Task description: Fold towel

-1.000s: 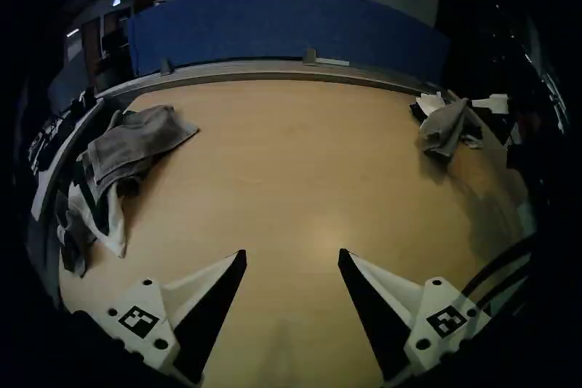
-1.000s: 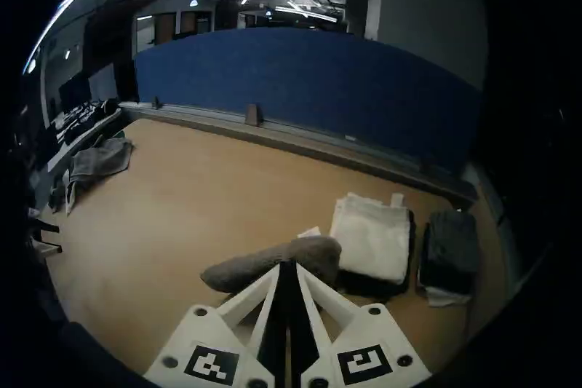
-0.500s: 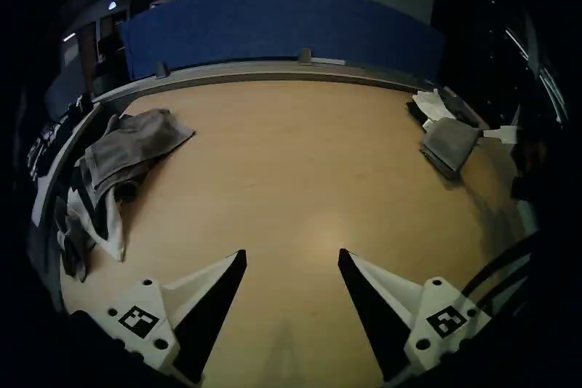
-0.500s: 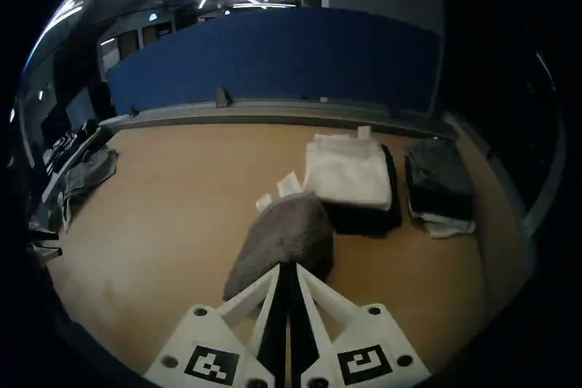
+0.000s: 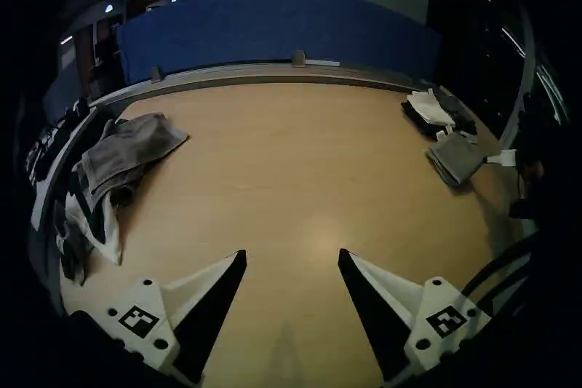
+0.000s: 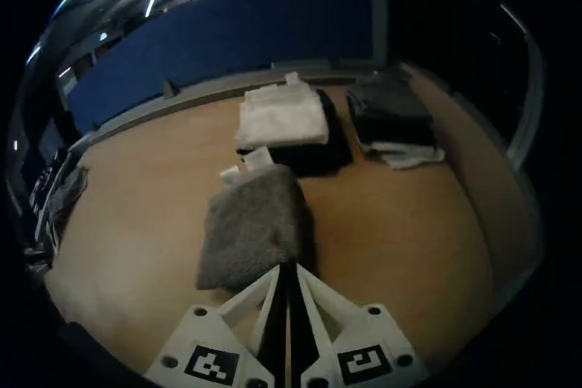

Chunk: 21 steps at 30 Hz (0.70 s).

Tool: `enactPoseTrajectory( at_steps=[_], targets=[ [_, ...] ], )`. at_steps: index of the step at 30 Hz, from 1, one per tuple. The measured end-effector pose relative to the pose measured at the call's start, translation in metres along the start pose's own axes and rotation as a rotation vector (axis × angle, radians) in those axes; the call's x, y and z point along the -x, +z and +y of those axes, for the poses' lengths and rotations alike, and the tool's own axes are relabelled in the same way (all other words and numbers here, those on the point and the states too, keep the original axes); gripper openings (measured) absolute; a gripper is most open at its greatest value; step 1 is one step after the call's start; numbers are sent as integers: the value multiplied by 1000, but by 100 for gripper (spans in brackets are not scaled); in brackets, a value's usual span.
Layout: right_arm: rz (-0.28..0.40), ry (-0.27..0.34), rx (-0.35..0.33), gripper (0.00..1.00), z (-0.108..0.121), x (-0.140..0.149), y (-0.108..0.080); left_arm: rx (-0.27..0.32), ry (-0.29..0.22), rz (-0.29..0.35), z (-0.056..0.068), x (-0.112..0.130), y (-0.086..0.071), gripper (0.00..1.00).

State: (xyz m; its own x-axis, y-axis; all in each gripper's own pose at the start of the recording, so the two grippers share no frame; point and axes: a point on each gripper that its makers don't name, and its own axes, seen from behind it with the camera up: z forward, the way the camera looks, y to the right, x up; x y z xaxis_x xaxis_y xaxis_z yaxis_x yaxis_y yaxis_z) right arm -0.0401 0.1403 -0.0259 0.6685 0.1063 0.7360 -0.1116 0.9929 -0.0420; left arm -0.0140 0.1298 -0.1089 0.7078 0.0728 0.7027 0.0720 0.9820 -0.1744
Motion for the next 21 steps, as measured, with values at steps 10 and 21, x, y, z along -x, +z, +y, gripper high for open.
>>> enactPoseTrajectory(
  at_steps=[10, 21],
  targets=[
    [-94, 96, 70, 0, 41, 55, 12, -1, 6, -11, 0, 5, 2, 94],
    [-111, 111, 86, 2, 46, 65, 17, 3, 17, -14, 5, 6, 1, 94]
  ],
)
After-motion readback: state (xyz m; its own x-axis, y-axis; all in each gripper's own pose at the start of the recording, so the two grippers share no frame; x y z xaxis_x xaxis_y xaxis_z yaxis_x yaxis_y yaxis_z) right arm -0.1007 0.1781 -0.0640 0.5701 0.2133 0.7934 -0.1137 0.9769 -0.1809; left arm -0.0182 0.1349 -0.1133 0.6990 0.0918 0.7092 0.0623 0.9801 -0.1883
